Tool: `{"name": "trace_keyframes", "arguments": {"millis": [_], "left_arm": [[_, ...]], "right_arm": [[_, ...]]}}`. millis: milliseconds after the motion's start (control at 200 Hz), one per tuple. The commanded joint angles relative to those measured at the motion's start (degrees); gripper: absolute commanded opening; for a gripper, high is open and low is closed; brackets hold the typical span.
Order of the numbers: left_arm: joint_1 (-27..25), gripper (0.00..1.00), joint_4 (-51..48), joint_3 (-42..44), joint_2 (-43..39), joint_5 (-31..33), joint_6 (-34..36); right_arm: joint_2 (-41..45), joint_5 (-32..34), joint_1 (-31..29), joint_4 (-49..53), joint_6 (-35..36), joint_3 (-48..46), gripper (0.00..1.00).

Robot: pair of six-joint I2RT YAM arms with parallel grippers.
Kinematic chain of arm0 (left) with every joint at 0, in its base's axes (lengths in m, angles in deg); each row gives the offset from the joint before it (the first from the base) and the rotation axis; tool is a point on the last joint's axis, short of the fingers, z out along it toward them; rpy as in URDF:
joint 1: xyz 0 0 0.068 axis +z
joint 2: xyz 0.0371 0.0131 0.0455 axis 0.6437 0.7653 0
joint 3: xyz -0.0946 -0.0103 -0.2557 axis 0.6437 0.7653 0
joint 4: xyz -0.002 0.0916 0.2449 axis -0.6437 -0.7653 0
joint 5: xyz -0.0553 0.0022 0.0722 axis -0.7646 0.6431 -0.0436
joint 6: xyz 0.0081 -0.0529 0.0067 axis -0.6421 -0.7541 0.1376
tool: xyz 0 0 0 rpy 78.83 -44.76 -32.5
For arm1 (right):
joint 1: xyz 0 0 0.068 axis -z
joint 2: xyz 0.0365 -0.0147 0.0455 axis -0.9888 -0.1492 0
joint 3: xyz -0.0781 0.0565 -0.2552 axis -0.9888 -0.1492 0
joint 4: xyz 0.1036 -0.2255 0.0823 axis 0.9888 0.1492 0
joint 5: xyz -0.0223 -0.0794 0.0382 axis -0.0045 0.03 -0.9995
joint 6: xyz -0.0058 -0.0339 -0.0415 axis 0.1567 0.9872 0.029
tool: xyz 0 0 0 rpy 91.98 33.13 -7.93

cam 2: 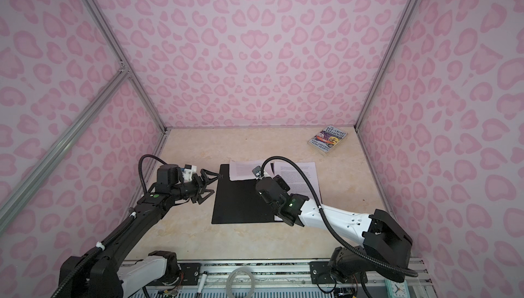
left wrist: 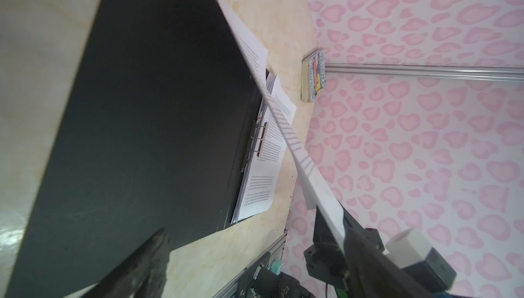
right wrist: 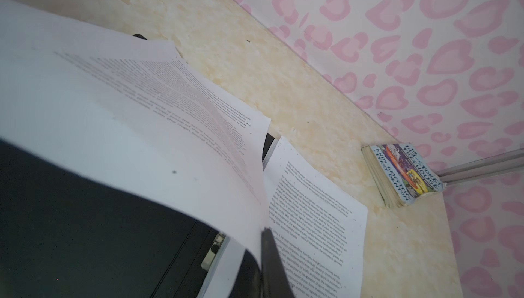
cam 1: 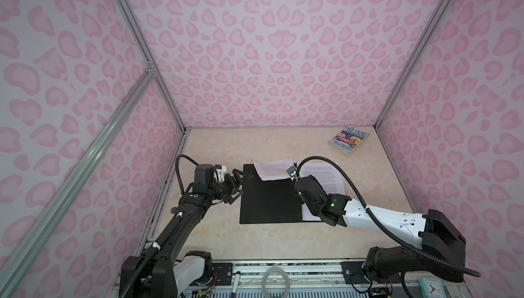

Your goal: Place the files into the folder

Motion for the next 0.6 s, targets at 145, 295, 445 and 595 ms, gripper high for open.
{"name": "trace_keyframes", "arguments": {"millis": [145, 295, 445, 595], "left_arm": [[-4.6, 0.97, 18.3, 2.0, 8.6, 4.7, -14.2], [-4.5, 0.97, 21.7, 2.3, 10.5, 5.9, -18.1], [-3.5, 0.97, 28.3, 5.0, 10.0, 6.0, -22.3], [-2.8, 0.97, 29.2, 4.7, 10.2, 5.5, -23.1]], "right_arm": [[-1.1, -1.8, -1.1, 0.5, -3.4, -1.2, 0.00], [-1.1, -2.6, -1.3, 0.0, -3.6, -1.9, 0.00], [-1.2, -2.7, -1.0, 0.1, -3.8, -2.2, 0.00], [-0.6, -3.2, -1.0, -0.5, -3.6, -2.8, 0.00]]}}
